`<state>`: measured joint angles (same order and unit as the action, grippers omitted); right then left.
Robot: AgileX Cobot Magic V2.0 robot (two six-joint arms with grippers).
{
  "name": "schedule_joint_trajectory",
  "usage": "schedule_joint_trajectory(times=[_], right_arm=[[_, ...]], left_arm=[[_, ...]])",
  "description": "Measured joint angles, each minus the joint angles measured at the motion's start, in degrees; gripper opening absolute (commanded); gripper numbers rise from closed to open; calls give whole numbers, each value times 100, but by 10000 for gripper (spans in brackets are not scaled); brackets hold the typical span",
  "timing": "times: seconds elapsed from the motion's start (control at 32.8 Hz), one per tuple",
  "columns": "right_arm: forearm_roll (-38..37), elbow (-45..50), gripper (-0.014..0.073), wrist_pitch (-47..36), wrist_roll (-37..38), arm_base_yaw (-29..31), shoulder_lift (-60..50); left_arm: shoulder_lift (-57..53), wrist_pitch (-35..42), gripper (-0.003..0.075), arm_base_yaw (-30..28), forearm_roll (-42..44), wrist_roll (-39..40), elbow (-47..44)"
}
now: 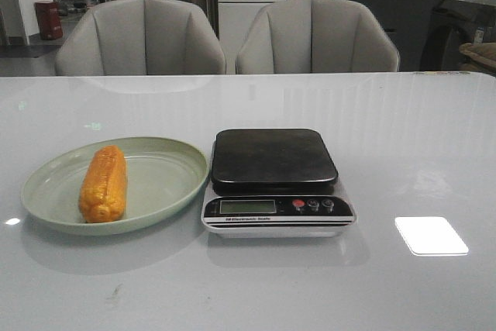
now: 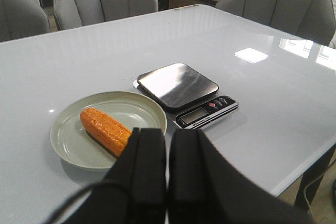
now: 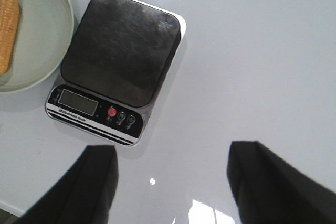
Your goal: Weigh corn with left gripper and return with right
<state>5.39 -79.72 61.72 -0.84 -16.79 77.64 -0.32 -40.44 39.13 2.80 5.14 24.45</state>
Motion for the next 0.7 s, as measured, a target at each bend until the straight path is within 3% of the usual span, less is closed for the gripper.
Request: schedule_joint_trajectory(times=[0.37,0.7], right_arm=[[1,2587,543,-1656,-9,23,-2595],[9,4986,542,-4037,-9,23,-5349]], left_arm=[[0,0,114,0,0,0,0],[0,0,114,0,0,0,0]])
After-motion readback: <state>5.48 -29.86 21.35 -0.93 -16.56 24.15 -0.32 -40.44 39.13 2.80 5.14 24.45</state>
